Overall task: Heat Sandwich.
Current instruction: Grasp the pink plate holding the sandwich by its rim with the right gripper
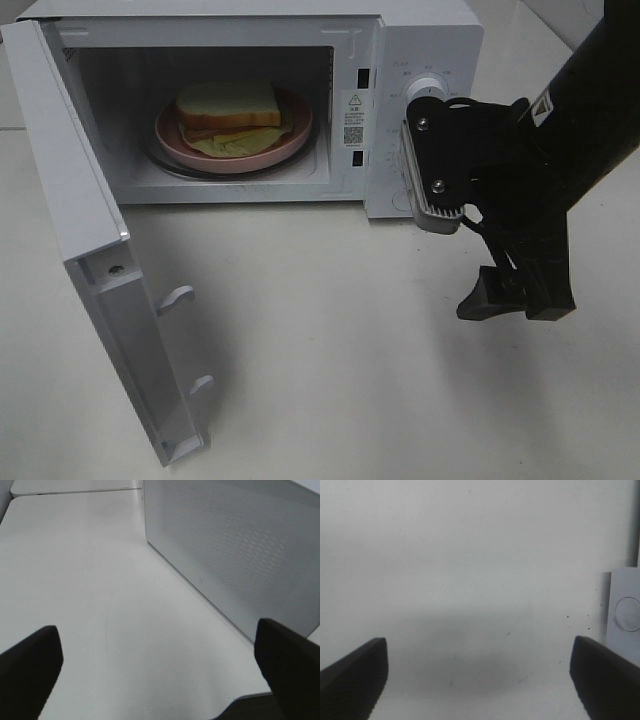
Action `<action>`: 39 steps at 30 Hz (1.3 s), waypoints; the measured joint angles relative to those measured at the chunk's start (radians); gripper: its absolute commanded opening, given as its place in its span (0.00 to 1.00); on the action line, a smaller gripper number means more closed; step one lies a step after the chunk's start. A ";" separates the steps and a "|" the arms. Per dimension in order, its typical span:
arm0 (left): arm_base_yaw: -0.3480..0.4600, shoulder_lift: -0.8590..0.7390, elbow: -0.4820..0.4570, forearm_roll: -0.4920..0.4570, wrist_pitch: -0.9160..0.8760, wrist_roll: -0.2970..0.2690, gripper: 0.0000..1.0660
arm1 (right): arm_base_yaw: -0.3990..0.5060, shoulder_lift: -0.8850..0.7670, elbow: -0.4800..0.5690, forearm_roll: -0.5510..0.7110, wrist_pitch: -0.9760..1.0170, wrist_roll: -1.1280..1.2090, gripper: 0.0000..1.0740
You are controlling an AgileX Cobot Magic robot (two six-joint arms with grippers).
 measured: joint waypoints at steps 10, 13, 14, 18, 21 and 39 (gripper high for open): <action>0.000 0.000 0.000 0.000 0.000 0.000 0.94 | 0.020 0.000 -0.016 -0.057 0.004 0.017 0.92; 0.000 0.000 0.000 0.000 0.000 0.000 0.94 | 0.056 0.030 -0.063 -0.110 0.004 0.018 0.91; 0.000 0.000 0.000 0.000 0.000 0.000 0.94 | 0.067 0.059 -0.090 -0.134 0.004 0.018 0.91; 0.000 0.000 0.000 0.000 0.000 0.000 0.94 | 0.082 0.110 -0.130 -0.159 0.004 0.018 0.89; 0.000 0.000 0.000 0.000 0.000 0.000 0.94 | 0.095 0.155 -0.175 -0.167 0.001 0.018 0.89; 0.000 0.000 0.000 0.000 0.000 0.000 0.94 | 0.098 0.316 -0.359 -0.182 -0.125 -0.001 0.86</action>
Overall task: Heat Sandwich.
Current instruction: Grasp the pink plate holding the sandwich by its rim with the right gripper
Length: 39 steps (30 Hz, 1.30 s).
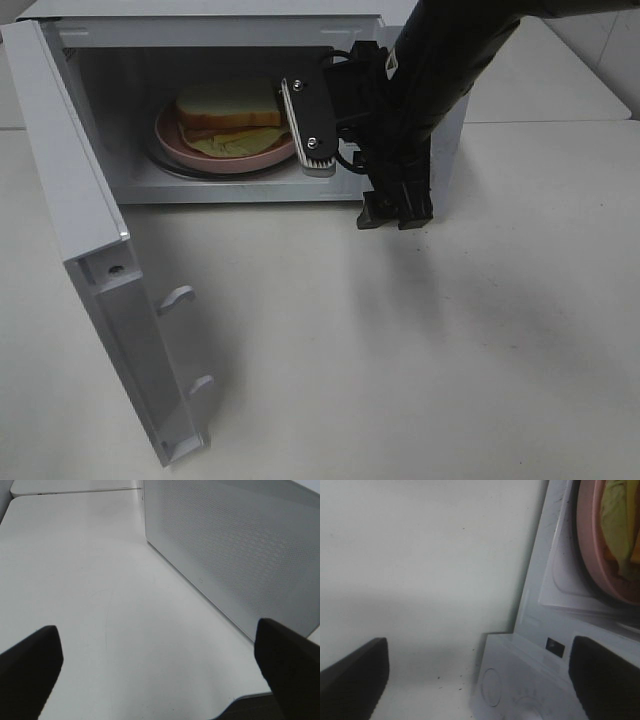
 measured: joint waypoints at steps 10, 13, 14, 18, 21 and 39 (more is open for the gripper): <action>0.000 0.000 0.000 0.000 0.000 0.000 0.94 | 0.023 0.104 -0.098 0.000 -0.080 -0.002 0.83; 0.000 0.000 0.000 0.000 0.000 0.000 0.94 | 0.023 0.155 -0.146 0.001 -0.087 -0.002 0.82; 0.000 0.000 0.000 0.000 0.000 0.000 0.94 | 0.023 0.155 -0.146 0.001 -0.087 -0.002 0.82; 0.000 0.000 0.000 0.000 0.000 0.000 0.94 | 0.023 0.221 -0.212 0.000 -0.109 -0.001 0.81; 0.000 0.000 0.000 0.000 0.000 0.001 0.94 | 0.023 0.263 -0.255 0.008 -0.113 -0.001 0.81; 0.000 0.000 0.000 0.000 0.000 0.001 0.94 | 0.023 0.500 -0.529 0.028 -0.097 -0.001 0.78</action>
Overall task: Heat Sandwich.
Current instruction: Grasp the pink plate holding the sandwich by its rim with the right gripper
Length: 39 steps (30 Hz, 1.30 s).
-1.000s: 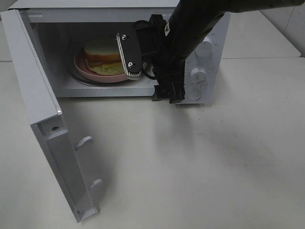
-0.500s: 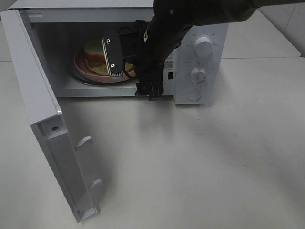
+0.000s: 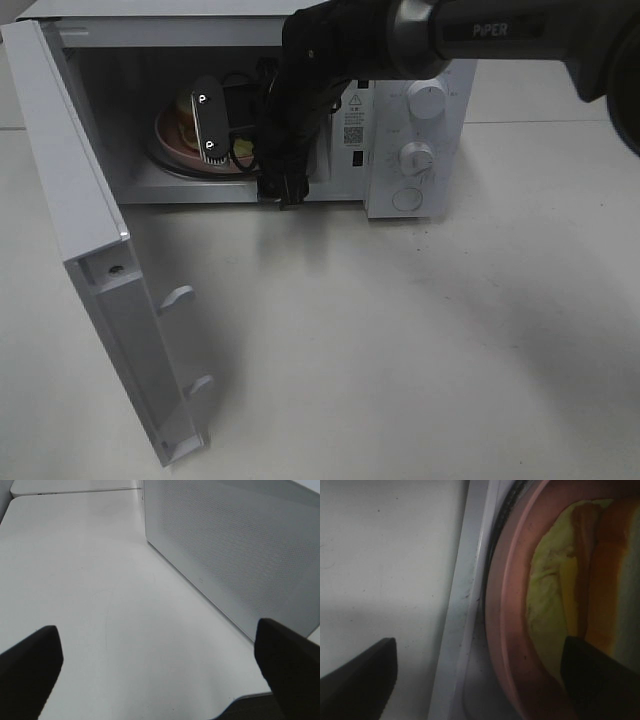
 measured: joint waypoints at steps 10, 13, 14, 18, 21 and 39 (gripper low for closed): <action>0.000 0.000 0.000 0.000 0.000 0.000 0.94 | -0.005 0.119 -0.183 0.023 0.068 0.002 0.76; 0.000 0.000 0.000 0.000 0.000 0.000 0.94 | -0.014 0.138 -0.201 0.038 0.075 0.002 0.75; 0.000 0.000 0.000 0.000 0.000 0.000 0.94 | -0.017 0.143 -0.205 0.044 0.075 0.002 0.75; 0.000 0.000 0.000 0.000 0.000 0.000 0.94 | -0.026 0.158 -0.210 0.052 0.075 0.002 0.73; 0.000 0.000 0.000 0.000 0.000 0.000 0.94 | -0.029 0.165 -0.210 0.054 0.078 0.001 0.66; 0.000 0.000 0.000 0.000 0.000 0.000 0.94 | -0.026 0.159 -0.222 0.058 0.096 -0.009 0.00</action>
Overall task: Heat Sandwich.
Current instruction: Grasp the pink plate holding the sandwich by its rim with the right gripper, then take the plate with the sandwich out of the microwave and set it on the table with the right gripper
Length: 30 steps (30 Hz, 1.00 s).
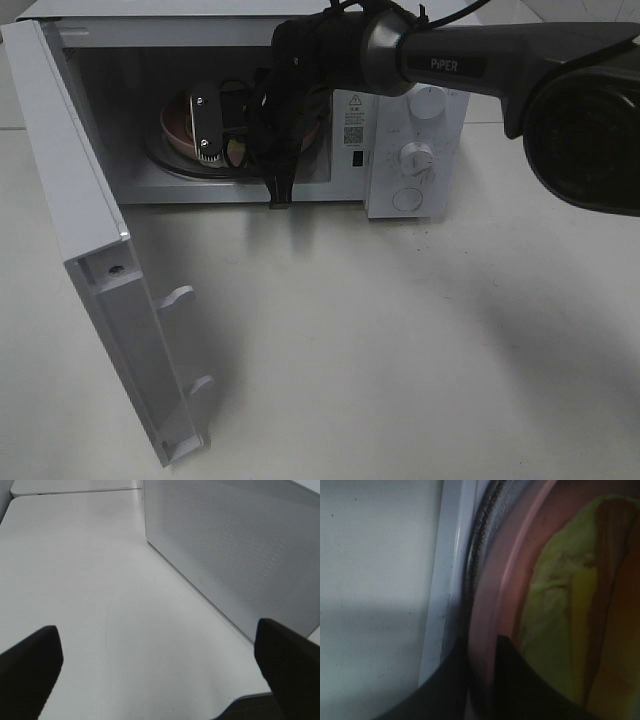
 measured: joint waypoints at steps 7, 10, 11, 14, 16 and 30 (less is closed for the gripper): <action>0.000 0.000 0.000 0.000 0.000 0.000 0.94 | 0.000 0.000 0.000 -0.003 0.005 0.000 0.00; 0.000 0.000 0.000 0.000 0.000 0.000 0.94 | 0.000 -0.001 0.000 -0.004 0.007 0.000 0.00; 0.000 0.000 0.000 0.000 0.000 0.000 0.94 | 0.000 -0.003 0.000 -0.005 0.016 -0.003 0.00; 0.000 0.000 0.000 0.000 0.000 0.000 0.94 | 0.000 -0.010 0.003 -0.005 0.028 -0.018 0.00; 0.000 0.000 0.000 0.000 0.000 0.000 0.94 | 0.000 -0.030 0.032 -0.005 0.034 -0.055 0.00; 0.000 0.000 0.000 0.000 0.000 0.000 0.94 | -0.002 -0.184 0.318 0.029 -0.116 -0.273 0.00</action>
